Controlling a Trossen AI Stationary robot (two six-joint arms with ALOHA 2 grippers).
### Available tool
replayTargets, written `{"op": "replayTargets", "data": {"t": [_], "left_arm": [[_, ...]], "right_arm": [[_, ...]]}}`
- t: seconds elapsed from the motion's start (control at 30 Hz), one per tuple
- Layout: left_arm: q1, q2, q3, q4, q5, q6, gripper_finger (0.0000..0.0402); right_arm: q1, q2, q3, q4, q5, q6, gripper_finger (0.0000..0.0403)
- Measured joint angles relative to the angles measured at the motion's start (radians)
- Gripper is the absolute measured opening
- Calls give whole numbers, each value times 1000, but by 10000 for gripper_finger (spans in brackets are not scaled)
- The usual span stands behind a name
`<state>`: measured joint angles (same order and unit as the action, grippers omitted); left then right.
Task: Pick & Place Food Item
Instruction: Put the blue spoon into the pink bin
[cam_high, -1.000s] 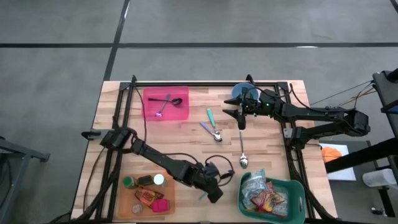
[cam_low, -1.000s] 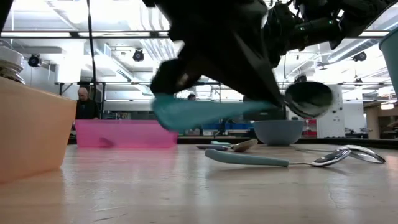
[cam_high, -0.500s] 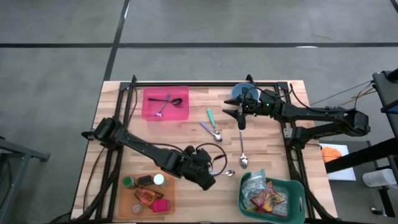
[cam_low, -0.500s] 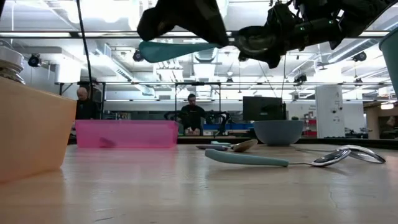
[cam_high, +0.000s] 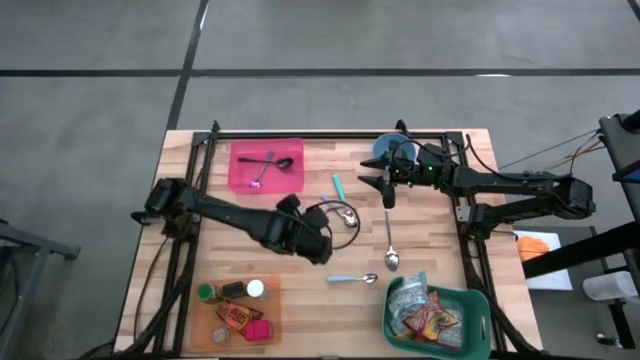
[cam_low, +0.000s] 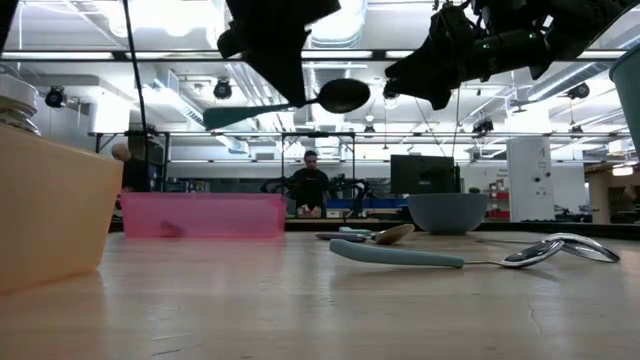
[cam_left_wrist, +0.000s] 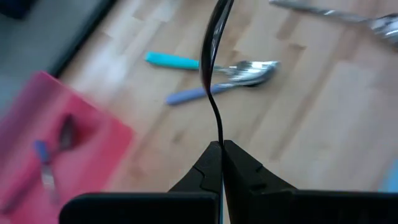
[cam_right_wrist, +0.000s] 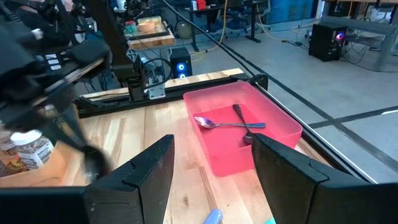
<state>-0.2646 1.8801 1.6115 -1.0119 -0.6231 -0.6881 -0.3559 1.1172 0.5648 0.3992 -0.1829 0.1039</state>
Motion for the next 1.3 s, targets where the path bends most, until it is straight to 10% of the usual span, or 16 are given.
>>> {"op": "replayTargets", "data": {"t": [1.3], "left_arm": [[106, -37, -110, -190, -27, 161, 3]], "right_arm": [[0, 0, 0, 0, 0, 0, 211]]}}
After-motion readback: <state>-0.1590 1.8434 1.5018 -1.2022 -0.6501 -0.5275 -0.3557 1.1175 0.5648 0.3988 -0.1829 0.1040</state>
